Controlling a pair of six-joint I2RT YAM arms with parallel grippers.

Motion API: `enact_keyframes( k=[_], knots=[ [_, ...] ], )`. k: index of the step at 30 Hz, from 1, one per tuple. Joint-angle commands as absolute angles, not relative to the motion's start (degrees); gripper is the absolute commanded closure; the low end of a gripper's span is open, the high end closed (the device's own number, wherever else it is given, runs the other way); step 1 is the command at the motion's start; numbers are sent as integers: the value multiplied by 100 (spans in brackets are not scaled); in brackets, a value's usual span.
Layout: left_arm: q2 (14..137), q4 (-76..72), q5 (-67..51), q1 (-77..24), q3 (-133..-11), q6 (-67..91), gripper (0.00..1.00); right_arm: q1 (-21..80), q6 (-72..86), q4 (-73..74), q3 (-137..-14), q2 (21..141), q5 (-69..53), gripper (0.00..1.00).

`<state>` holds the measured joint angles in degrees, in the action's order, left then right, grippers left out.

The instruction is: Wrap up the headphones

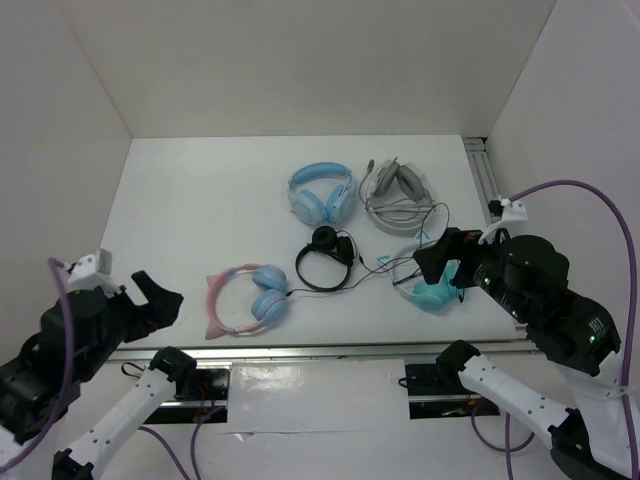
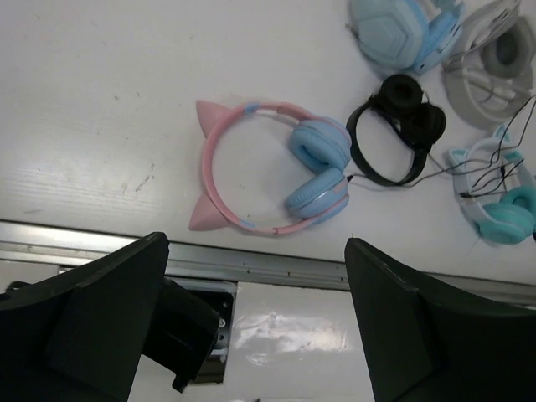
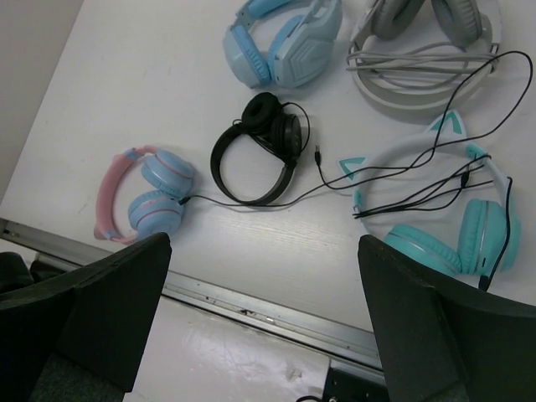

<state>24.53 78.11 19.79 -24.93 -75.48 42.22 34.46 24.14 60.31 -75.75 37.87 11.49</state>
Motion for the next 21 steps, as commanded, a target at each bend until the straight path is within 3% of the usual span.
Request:
enact_keyframes(
  k=[1, 7, 21],
  knots=[
    [2865, 7436, 1231, -2470, -6726, 4630, 0, 3410, 2338, 5696, -7358, 3683, 1003, 0],
    [2918, 6654, 1081, -2470, -5240, 5132, 0, 3357, 2399, 5257, -7049, 3630, 467, 0],
    [3024, 6085, 942, -1151, -4791, 6205, 0, 3305, 2935, 3745, -5592, 3296, -754, 0]
  ],
)
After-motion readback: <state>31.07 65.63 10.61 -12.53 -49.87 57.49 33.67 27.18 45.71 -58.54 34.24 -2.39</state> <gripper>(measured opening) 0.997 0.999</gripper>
